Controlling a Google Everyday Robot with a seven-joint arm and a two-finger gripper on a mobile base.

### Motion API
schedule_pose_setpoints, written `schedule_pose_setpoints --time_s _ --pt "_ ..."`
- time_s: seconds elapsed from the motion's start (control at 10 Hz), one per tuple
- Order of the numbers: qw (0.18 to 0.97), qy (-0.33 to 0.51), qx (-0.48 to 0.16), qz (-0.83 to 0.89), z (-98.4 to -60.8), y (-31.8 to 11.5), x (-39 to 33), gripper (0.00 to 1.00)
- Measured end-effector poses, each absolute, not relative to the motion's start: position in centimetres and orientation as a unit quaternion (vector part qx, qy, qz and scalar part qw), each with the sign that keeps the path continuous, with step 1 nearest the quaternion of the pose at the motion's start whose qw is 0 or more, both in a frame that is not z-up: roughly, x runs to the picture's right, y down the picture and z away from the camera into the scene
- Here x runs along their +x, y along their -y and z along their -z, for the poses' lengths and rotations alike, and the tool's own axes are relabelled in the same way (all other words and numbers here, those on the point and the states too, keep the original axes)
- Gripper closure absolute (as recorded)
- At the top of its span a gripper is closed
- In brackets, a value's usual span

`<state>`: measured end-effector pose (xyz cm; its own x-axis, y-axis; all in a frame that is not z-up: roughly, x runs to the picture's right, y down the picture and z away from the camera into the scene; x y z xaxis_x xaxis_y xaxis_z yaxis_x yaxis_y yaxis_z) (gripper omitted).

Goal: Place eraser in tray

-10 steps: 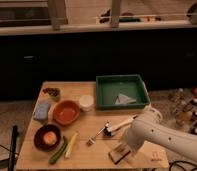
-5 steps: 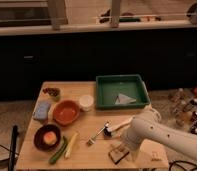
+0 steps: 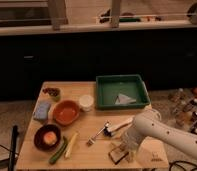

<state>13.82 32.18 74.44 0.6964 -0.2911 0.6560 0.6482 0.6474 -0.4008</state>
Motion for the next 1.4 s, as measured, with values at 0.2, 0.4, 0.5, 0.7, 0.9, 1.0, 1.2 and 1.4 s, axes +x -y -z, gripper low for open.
schedule_pose_setpoints --time_s 0.2,0.4,0.5,0.7,0.9,1.0,1.2,1.4 --pt "0.863 0.28 -0.322 0.269 -74.8 -32.5 14.1 0.41" --pt "0.864 0.28 -0.324 0.266 -75.1 -32.7 14.3 0.59" --pt "0.864 0.28 -0.324 0.265 -75.2 -32.8 14.5 0.67" --pt "0.866 0.28 -0.322 0.261 -75.4 -32.7 14.8 0.88" --pt "0.868 0.278 -0.32 0.257 -75.0 -32.2 15.3 1.0" --pt "0.868 0.277 -0.32 0.259 -74.7 -31.8 15.3 1.0" --pt "0.87 0.272 -0.319 0.261 -74.1 -30.8 15.6 1.0" --pt "0.872 0.267 -0.318 0.26 -73.6 -29.8 16.0 1.0"
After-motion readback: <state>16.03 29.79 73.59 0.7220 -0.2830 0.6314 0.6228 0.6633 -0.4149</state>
